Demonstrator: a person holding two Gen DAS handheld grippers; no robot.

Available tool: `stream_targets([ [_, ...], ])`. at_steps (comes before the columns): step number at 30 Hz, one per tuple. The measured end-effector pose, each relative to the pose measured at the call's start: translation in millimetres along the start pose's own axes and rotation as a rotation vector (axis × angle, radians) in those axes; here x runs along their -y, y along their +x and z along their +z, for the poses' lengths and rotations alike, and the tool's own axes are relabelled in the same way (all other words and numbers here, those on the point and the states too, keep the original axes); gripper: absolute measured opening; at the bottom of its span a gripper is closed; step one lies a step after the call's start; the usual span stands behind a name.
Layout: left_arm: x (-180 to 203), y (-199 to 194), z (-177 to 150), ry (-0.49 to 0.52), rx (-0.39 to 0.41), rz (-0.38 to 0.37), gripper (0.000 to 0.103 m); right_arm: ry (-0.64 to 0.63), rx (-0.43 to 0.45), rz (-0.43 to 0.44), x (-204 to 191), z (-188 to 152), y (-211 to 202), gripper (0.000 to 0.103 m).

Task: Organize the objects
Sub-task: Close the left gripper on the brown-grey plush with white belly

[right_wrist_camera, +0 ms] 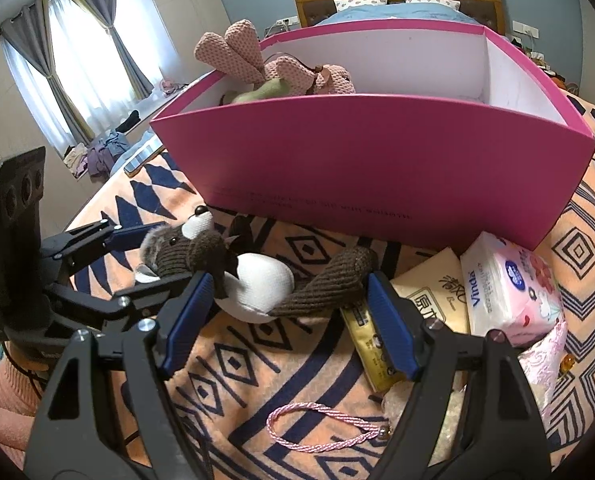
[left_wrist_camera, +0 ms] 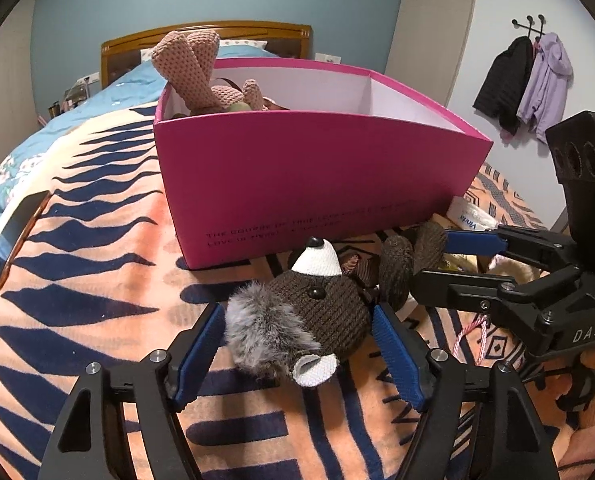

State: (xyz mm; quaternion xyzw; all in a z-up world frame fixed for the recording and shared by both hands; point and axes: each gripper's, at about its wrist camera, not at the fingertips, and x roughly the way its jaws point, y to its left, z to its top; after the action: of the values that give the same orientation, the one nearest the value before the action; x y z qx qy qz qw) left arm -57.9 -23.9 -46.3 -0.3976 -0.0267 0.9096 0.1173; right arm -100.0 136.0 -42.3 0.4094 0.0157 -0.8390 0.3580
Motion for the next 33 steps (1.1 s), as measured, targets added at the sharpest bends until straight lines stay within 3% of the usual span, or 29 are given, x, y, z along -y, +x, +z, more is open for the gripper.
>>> stream_targets([
  [1,0,-1,0,-0.004,0.001,-0.005,0.066,-0.001,0.001,0.000,0,0,0,0.080],
  [17,6,-7,6,0.040,0.020,0.068,0.068,0.013,0.035,0.020,2,0,-4,0.076],
  [21,3,-8,7,0.038,0.032,0.059,0.070,0.002,0.037,0.031,-1,2,-3,0.075],
  [25,0,-8,6,0.027,0.029,0.017,0.058,-0.005,0.032,0.030,-5,1,1,0.074],
  [33,-7,-8,4,-0.004,0.034,-0.009,0.055,-0.001,0.030,0.033,-6,-2,2,0.069],
])
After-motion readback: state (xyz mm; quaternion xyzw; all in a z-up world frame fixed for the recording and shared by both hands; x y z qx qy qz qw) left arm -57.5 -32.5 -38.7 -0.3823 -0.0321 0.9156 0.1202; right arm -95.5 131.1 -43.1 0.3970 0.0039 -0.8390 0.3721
